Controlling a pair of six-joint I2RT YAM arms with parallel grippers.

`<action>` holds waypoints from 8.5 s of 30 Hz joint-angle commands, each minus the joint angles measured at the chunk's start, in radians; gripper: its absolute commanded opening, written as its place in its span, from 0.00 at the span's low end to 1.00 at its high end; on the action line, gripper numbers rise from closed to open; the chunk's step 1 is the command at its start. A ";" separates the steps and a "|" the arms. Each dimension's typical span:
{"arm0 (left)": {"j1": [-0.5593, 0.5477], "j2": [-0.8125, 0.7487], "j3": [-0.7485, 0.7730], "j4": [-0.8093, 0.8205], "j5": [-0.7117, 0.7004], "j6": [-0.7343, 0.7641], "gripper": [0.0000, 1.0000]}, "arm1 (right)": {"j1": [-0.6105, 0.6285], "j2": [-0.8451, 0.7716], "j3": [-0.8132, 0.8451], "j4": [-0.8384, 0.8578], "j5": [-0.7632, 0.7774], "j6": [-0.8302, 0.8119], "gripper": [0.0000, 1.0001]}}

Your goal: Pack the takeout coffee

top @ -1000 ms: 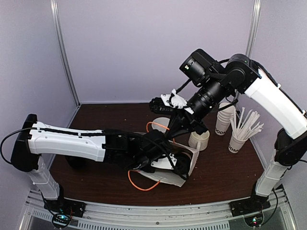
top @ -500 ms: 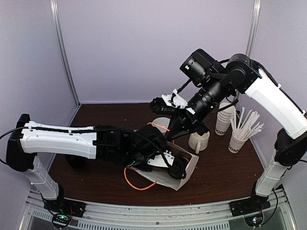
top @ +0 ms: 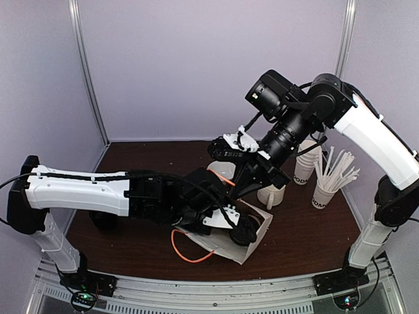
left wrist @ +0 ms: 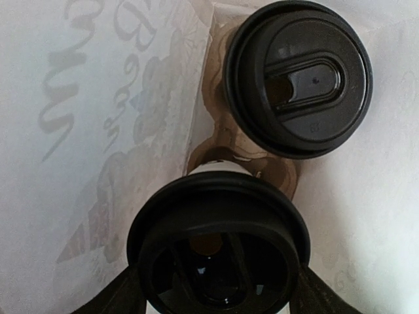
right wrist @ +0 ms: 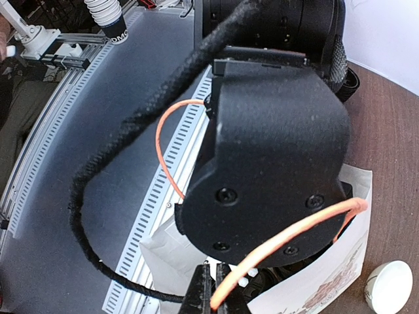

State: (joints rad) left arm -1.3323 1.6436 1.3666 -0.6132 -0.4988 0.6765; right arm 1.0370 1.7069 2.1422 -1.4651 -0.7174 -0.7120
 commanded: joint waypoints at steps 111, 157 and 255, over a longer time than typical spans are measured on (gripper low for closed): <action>0.288 0.573 0.970 -0.645 0.583 -0.275 0.98 | -0.772 -0.093 -0.191 -0.115 -0.248 -0.158 0.81; 0.280 0.154 0.858 -0.418 0.606 -0.357 0.91 | -0.525 -0.062 -0.189 0.162 -0.097 0.195 0.71; 0.361 -0.645 -0.109 0.077 0.181 -0.539 0.91 | 0.295 0.062 -0.090 0.010 0.040 0.064 0.06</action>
State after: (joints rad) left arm -0.9760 1.0016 1.2694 -0.5770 -0.3370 0.1741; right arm 1.3293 1.7638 2.0121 -1.4406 -0.7563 -0.6312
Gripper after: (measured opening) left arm 0.914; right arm 0.067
